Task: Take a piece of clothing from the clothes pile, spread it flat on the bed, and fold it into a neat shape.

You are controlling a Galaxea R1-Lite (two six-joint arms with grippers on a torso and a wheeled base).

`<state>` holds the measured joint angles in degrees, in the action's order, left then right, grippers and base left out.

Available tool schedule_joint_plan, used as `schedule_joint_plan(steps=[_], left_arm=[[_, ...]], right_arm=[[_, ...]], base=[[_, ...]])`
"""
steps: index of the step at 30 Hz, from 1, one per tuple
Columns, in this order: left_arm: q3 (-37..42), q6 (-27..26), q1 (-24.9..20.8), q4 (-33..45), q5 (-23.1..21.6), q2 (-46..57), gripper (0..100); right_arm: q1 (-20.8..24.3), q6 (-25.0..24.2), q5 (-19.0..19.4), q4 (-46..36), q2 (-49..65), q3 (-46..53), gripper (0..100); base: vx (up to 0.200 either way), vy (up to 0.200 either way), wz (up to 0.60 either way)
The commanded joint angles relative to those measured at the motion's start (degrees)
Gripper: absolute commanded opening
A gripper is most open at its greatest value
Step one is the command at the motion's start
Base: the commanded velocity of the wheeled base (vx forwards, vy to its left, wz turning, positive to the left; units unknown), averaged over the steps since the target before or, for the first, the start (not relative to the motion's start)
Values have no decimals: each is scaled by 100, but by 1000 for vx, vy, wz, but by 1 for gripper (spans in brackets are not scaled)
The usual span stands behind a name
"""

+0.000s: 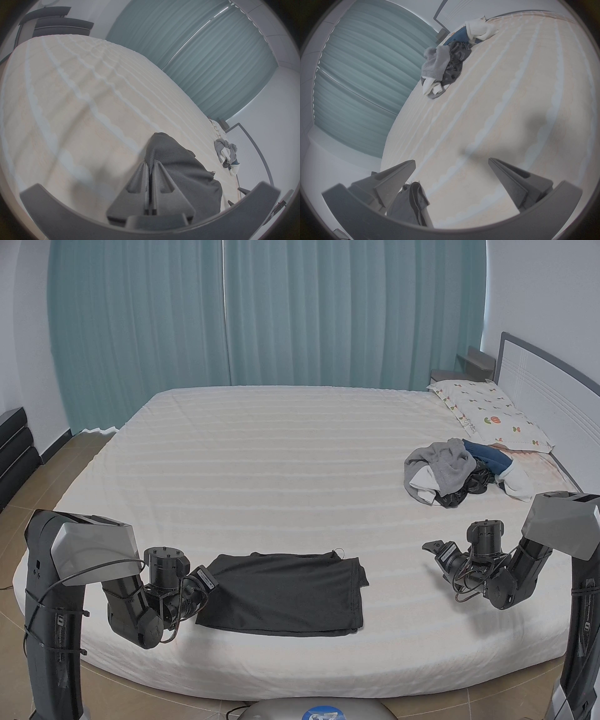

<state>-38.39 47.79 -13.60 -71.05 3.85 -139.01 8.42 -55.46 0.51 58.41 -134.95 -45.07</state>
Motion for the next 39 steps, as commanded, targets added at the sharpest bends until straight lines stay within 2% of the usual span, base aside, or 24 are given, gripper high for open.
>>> schedule_joint_plan(steps=[1,24,36,37,39], left_arm=[[7,3,7,3,1,-12,0],[7,64,-19,3,-7,-21,0],[139,90,-72,-6,-60,5,0],[147,90,-72,3,-60,5,100],[147,90,-72,3,-60,5,100]], right_arm=[[1,0,2,4,-5,-2,100],[19,0,2,4,-31,16,100],[28,0,2,4,-23,16,100],[28,8,2,4,-31,16,100],[19,0,2,4,-23,16,100]], base=[[0,200,0],[0,200,0],[0,0,0],[0,0,0],[0,0,0]])
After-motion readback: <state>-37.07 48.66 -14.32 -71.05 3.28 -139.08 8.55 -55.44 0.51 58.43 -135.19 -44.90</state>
